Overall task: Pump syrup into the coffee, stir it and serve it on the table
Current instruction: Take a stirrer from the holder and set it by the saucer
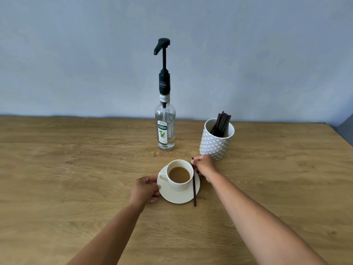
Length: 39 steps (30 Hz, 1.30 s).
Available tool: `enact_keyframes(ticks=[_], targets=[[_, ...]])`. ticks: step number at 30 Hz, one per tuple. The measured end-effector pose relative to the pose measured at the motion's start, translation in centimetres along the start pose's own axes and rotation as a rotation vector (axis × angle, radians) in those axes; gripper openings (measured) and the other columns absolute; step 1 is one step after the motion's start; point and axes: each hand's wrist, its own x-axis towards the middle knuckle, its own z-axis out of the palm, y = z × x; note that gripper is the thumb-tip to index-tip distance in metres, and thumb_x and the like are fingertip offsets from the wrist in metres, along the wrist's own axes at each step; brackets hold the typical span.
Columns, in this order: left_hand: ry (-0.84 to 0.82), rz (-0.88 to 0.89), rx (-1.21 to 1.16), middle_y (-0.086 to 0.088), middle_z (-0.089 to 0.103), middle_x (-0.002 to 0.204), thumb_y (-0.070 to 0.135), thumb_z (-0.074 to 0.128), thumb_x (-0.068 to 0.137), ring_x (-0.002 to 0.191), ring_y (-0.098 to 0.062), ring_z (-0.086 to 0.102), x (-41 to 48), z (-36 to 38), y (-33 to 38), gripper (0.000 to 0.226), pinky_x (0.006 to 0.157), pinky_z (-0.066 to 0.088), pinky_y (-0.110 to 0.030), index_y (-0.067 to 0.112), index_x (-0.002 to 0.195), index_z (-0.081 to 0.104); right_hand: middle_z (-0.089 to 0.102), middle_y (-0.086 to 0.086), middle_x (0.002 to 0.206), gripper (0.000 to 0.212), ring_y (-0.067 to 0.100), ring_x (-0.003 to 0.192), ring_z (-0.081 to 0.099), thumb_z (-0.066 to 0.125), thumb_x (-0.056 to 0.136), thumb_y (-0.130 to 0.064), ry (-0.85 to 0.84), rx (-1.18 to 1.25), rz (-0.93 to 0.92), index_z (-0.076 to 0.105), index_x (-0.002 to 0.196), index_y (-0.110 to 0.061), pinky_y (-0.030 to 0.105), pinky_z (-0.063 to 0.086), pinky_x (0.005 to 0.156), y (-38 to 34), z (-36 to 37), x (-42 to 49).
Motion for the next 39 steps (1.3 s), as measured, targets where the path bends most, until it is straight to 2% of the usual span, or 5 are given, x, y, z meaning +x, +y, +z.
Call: enact_keyframes(ticks=[7, 19, 23, 28, 39], targets=[[0.003, 0.012, -0.01, -0.008, 0.063, 0.062, -0.012, 0.06, 0.082, 0.046, -0.015, 0.053, 0.3, 0.0, -0.3, 0.029, 0.046, 0.044, -0.027, 0.003, 0.105, 0.07, 0.066, 0.0, 0.067, 0.022, 0.014, 0.055, 0.059, 0.058, 0.088, -0.008, -0.018, -0.011, -0.008, 0.067, 0.071, -0.02, 0.025, 0.045, 0.046, -0.2, -0.1, -0.1], [-0.01, 0.237, 0.098, 0.009, 0.067, 0.071, 0.018, 0.067, 0.088, 0.07, -0.011, 0.061, -0.5, -1.0, 1.7, 0.022, 0.058, 0.051, -0.025, 0.025, 0.108, 0.071, 0.069, 0.002, 0.105, 0.043, 0.013, 0.089, 0.065, 0.04, 0.091, 0.004, -0.074, -0.068, -0.14, 0.067, 0.116, -0.018, 0.023, 0.047, 0.068, -0.1, -2.9, -3.9], [-0.157, 0.243, 0.107, 0.003, 0.069, 0.083, 0.015, 0.064, 0.092, 0.078, -0.012, 0.063, -1.2, -0.9, 2.5, 0.021, 0.06, 0.053, -0.026, 0.022, 0.111, 0.071, 0.057, 0.001, 0.126, 0.064, 0.019, 0.118, 0.051, 0.051, 0.085, 0.005, -0.211, -0.265, -0.239, 0.048, 0.139, -0.027, 0.03, 0.045, 0.094, 0.6, -3.2, -6.1], [-0.245, 0.241, 0.116, -0.003, 0.066, 0.086, 0.013, 0.069, 0.09, 0.079, -0.013, 0.064, -1.5, -0.7, 2.5, 0.025, 0.058, 0.057, -0.025, 0.016, 0.115, 0.069, 0.032, -0.002, 0.15, 0.102, 0.025, 0.138, 0.022, 0.082, 0.066, -0.025, -0.311, -0.338, -0.298, 0.023, 0.149, -0.036, 0.046, 0.027, 0.114, 1.4, -2.2, -7.7], [-0.166, 0.234, 0.101, -0.007, 0.07, 0.088, 0.009, 0.069, 0.09, 0.082, -0.022, 0.071, -0.9, 0.0, 1.9, 0.012, 0.068, 0.058, -0.036, 0.007, 0.101, 0.066, 0.054, 0.002, 0.131, 0.109, 0.017, 0.122, 0.051, 0.092, 0.046, -0.035, -0.257, -0.028, -0.321, 0.038, 0.14, -0.03, 0.042, 0.043, 0.106, 2.2, 0.3, -8.2]])
